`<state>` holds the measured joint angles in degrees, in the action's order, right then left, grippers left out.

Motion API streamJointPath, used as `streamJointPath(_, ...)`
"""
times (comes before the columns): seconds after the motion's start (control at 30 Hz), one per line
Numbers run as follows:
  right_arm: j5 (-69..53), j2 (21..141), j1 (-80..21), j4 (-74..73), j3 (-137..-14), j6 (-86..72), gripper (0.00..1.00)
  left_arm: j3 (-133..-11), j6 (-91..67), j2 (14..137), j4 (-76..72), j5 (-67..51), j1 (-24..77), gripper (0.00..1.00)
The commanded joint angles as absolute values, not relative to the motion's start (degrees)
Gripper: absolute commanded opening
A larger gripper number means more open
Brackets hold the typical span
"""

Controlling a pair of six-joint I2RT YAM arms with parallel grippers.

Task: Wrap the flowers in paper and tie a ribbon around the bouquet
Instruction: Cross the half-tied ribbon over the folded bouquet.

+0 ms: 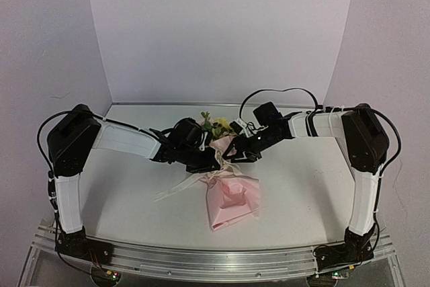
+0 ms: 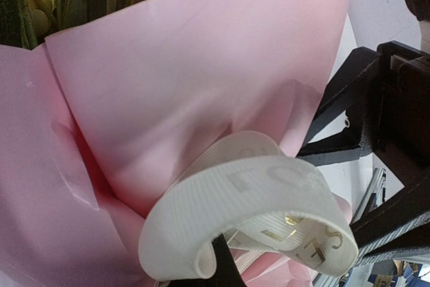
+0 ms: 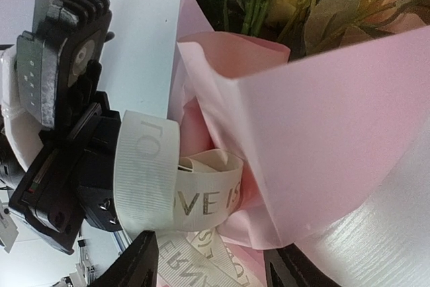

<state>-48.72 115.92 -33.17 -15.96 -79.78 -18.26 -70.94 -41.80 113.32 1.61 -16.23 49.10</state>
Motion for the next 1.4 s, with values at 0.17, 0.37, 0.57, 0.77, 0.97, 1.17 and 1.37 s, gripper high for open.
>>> streamJointPath(0.17, -43.11, 108.30, -34.20, -13.91, -76.65, -18.95, 0.52, -71.55, -40.61, 110.88, 4.83, -14.77, 49.31, 0.00)
streamJointPath(0.37, -35.71, 103.47, -35.27, -13.89, -74.50, -19.05, 0.52, -71.54, -40.61, 110.79, 4.83, -14.76, 49.32, 0.00)
streamJointPath(0.57, -27.01, 106.12, -37.69, -18.33, -78.94, -17.31, 0.51, -71.55, -40.77, 110.83, 4.57, -14.77, 49.31, 0.00)
streamJointPath(0.77, -19.00, 109.07, -39.42, -23.39, -83.27, -15.36, 0.45, -71.28, -41.04, 110.60, 4.31, -14.77, 49.31, 0.00)
streamJointPath(0.97, -13.80, 109.79, -40.17, -24.09, -83.82, -15.08, 0.44, -71.41, -41.04, 110.79, 4.17, -14.85, 49.31, 0.00)
streamJointPath(1.17, -14.31, 111.91, -41.21, -24.87, -85.66, -14.73, 0.39, -71.63, -41.08, 111.01, 4.04, -15.12, 49.31, 0.00)
streamJointPath(1.37, -13.82, 112.58, -42.20, -24.98, -86.29, -14.87, 0.32, -71.72, -41.02, 110.94, 4.22, -15.10, 49.31, 0.00)
